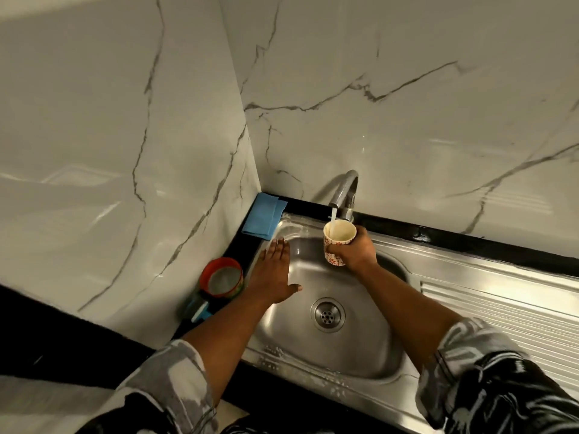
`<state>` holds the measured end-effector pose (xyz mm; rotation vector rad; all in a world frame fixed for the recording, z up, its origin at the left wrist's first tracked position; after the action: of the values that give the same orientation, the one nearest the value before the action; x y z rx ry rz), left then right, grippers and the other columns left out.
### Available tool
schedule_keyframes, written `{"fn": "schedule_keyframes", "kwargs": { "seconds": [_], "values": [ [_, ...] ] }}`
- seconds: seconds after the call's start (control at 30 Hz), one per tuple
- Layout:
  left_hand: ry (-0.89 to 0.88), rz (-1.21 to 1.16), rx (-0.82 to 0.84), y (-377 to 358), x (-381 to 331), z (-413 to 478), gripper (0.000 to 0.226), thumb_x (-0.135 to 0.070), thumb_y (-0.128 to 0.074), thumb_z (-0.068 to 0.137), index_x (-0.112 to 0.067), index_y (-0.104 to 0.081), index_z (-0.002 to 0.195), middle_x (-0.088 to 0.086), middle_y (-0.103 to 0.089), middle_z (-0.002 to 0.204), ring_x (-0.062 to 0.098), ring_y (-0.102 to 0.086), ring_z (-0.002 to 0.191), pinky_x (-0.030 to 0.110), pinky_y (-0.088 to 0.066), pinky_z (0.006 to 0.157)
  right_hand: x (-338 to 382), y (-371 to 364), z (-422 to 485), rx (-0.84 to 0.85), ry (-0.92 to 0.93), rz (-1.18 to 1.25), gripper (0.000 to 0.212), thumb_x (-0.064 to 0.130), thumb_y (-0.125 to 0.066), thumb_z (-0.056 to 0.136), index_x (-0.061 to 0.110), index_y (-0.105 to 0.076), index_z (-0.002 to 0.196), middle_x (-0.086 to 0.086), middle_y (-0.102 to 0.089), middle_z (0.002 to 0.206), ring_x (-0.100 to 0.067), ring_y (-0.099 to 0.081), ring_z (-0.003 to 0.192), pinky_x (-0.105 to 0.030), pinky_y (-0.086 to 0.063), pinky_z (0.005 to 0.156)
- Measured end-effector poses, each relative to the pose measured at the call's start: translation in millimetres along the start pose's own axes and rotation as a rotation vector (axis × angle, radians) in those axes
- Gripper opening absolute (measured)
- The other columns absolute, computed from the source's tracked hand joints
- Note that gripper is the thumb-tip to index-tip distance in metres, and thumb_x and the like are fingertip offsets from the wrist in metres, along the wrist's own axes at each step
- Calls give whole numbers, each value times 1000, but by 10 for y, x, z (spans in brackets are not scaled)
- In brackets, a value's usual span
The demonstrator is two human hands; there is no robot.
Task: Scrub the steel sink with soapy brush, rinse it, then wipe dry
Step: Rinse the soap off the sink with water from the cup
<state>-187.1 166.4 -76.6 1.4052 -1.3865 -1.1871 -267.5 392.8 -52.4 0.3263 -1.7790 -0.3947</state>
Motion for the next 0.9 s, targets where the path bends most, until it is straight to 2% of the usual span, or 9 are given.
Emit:
{"fn": "schedule_keyframes", "kwargs": {
  "seconds": [0.43,0.67,0.9],
  "values": [
    [-216,-63,0,-119,188,286,126,-73,-67,88,-11,9,168,9,13,177,27,13,163,47,-2,133,-66,-383,-167,-166,-80,118,91,34,-100,54,27,-53,133,5,-66,121,-20,-64,110,-43,-56,95],
    [-279,-77,-51,-47,231,297,125,-73,-66,90,-9,8,168,11,13,177,27,12,163,39,11,124,68,-438,-228,-209,-69,129,90,29,-100,57,25,-54,134,4,-67,120,-20,-65,109,-42,-57,94],
    [-294,-55,-42,-26,261,325,124,-74,-64,90,-9,7,169,12,12,177,28,12,163,41,11,124,137,-437,-222,-241,-73,129,93,32,-100,54,24,-54,134,4,-67,118,-21,-65,107,-44,-58,93]
  ]
}}
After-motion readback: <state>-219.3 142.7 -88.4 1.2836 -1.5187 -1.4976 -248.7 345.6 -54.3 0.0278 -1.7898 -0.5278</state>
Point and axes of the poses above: each hand's wrist, its own z-axis towards the middle knuckle, its own y-axis out of the back of the hand, x = y × z, the point moved 5 cm from there along z, towards the middle knuckle
